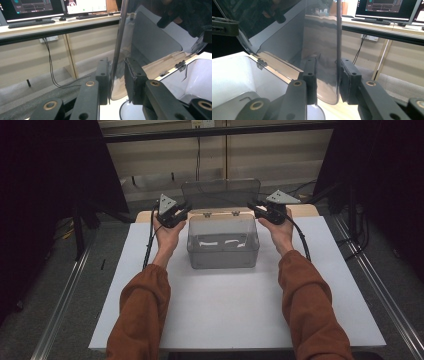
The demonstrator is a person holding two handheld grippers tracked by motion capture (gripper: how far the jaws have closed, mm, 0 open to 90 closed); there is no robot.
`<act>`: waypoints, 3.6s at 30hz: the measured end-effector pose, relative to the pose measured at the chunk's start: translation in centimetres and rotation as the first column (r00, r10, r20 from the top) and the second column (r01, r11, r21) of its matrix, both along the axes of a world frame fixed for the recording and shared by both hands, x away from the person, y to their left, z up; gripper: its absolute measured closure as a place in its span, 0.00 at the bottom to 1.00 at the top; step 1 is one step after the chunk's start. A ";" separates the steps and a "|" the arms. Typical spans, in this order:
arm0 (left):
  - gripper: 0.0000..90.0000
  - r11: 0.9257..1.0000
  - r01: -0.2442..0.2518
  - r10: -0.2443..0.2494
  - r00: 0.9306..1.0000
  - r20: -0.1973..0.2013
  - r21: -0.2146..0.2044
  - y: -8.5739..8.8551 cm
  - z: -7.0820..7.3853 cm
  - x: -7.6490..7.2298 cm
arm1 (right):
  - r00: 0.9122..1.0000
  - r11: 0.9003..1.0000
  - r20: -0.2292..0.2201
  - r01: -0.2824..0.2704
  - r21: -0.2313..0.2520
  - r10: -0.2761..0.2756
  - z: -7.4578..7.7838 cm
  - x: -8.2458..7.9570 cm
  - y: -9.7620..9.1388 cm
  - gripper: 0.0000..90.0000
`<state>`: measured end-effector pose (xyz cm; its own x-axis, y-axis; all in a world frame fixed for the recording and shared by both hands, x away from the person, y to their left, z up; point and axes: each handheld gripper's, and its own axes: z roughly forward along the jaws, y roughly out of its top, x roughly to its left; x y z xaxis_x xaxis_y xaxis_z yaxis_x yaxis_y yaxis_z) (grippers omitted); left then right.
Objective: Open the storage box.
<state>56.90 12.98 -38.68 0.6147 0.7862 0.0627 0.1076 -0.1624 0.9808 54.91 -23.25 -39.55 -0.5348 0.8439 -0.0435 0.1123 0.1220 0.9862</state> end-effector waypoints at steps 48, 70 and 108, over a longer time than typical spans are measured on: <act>0.83 0.997 0.022 -0.036 0.979 -0.201 -0.071 -0.2 -1.2 3.4 | 0.993 0.992 -0.119 0.021 0.126 -0.006 -1.5 2.4 -0.4 0.81; 0.84 0.996 -0.023 -0.005 0.945 -0.328 -0.082 -0.4 -0.5 4.1 | 0.962 0.967 -0.273 0.093 0.237 -0.025 -1.0 3.4 -0.3 0.81; 0.76 0.998 -0.038 0.018 0.919 -0.393 -0.043 -1.0 -0.3 4.9 | 0.909 0.965 -0.408 0.175 0.193 -0.083 0.0 4.4 0.3 0.78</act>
<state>61.79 11.99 -38.99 0.5596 0.7996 -0.2180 0.4894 -0.1066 0.8655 59.30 -23.00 -39.57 -0.3553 0.8696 0.3428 0.4965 -0.1351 0.8575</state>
